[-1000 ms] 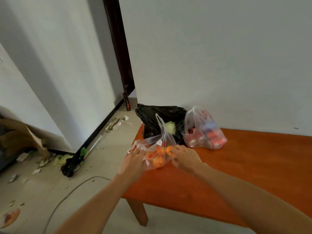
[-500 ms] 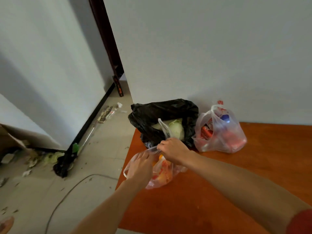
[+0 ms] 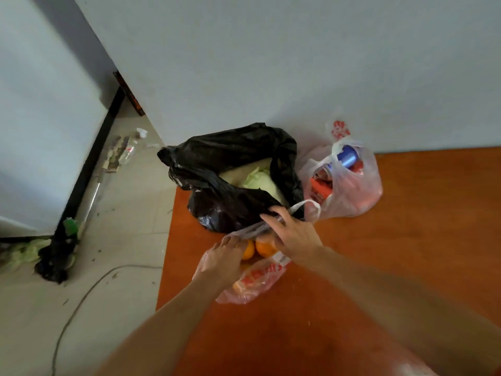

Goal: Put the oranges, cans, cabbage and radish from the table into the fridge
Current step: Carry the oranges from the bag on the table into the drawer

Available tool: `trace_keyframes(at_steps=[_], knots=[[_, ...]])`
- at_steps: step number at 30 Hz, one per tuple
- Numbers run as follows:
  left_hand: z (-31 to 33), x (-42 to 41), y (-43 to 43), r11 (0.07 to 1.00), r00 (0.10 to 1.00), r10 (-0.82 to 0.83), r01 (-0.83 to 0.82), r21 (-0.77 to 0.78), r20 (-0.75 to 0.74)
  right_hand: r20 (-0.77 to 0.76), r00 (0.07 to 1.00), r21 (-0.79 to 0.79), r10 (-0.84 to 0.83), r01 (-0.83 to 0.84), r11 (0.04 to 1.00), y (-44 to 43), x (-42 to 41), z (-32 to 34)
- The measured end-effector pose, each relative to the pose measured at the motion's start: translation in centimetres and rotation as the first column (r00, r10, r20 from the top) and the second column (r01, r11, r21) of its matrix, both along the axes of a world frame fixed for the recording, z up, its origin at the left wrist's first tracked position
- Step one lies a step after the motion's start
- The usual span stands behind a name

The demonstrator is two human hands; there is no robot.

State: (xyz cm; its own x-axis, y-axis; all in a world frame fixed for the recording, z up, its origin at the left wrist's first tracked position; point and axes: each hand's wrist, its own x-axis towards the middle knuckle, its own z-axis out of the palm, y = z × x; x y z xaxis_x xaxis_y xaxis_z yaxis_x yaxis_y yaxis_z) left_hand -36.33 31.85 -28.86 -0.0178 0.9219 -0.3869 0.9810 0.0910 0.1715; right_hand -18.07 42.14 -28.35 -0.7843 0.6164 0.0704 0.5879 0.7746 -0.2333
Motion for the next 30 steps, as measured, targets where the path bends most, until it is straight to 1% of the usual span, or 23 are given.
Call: trace_keyframes(at_steps=[3,5,8,9,11,13,14,15,17,20,22,24,27,28,29,30], knots=[[-0.7,-0.8,1.6,0.999,0.998,0.018,-0.017,-0.028,0.059,-0.059,0.998,0.006,0.001,-0.001,1.000,-0.7,1.2,-1.2],[-1.2,-1.2,2.2,0.997,0.997,0.023,-0.017,-0.080,0.080,-0.097,0.995,0.029,0.000,0.002,1.000,-1.2,1.4,-1.8],[-2.2,-1.0,2.5,0.990,0.995,0.046,-0.034,-0.137,0.091,-0.122,0.989,0.072,0.078,-0.070,0.995,-1.8,0.7,-2.8],[-2.5,-0.9,2.5,0.988,0.995,0.052,-0.039,-0.150,0.090,-0.103,0.991,0.067,0.086,-0.079,0.995,-1.8,0.4,-2.9],[-2.9,-0.5,2.5,0.989,0.993,0.066,-0.052,-0.136,0.098,-0.024,1.000,-0.017,0.012,-0.012,1.000,-1.5,-0.2,-3.0],[-3.1,-0.3,2.2,0.990,0.983,0.102,-0.086,-0.107,0.150,0.154,0.984,-0.146,-0.087,0.109,0.983,-1.1,-0.6,-3.5],[-3.1,-0.1,2.0,0.990,0.979,0.112,-0.097,-0.098,0.170,0.229,0.968,-0.218,-0.101,0.152,0.964,-1.0,-0.6,-3.9],[-3.0,0.0,1.7,0.990,0.977,0.117,-0.100,-0.101,0.178,0.268,0.957,-0.271,-0.111,0.185,0.945,-1.0,-0.6,-4.5],[-2.9,0.4,1.1,0.988,0.975,0.124,-0.104,-0.113,0.184,0.309,0.943,-0.309,-0.125,0.224,0.924,-1.1,-0.7,-5.4],[-2.8,0.8,0.5,0.982,0.970,0.168,-0.148,-0.121,0.177,0.364,0.924,-0.283,-0.119,0.231,0.931,-1.1,-0.9,-6.2],[-2.6,1.0,0.2,0.978,0.971,0.191,-0.175,-0.116,0.146,0.350,0.930,-0.291,-0.111,0.220,0.931,-1.0,-0.8,-6.1],[-2.4,1.1,-0.1,0.982,0.979,0.174,-0.164,-0.097,0.109,0.280,0.950,-0.346,-0.137,0.233,0.909,-1.1,0.0,-5.6],[-2.0,1.2,-0.8,0.991,0.989,0.123,-0.118,-0.065,0.080,0.162,0.962,-0.452,-0.220,0.270,0.850,-1.4,1.7,-5.0],[-1.9,1.2,-1.0,0.994,0.992,0.099,-0.095,-0.057,0.073,0.150,0.964,-0.443,-0.220,0.265,0.857,-1.8,2.1,-4.8],[-1.8,1.3,-1.2,0.996,0.995,0.078,-0.074,-0.052,0.068,0.137,0.971,-0.385,-0.198,0.236,0.892,-2.3,2.4,-4.8],[-1.6,1.4,-1.5,0.998,0.996,0.057,-0.055,-0.042,0.066,0.119,0.980,-0.291,-0.160,0.189,0.938,-2.8,2.5,-4.9]])
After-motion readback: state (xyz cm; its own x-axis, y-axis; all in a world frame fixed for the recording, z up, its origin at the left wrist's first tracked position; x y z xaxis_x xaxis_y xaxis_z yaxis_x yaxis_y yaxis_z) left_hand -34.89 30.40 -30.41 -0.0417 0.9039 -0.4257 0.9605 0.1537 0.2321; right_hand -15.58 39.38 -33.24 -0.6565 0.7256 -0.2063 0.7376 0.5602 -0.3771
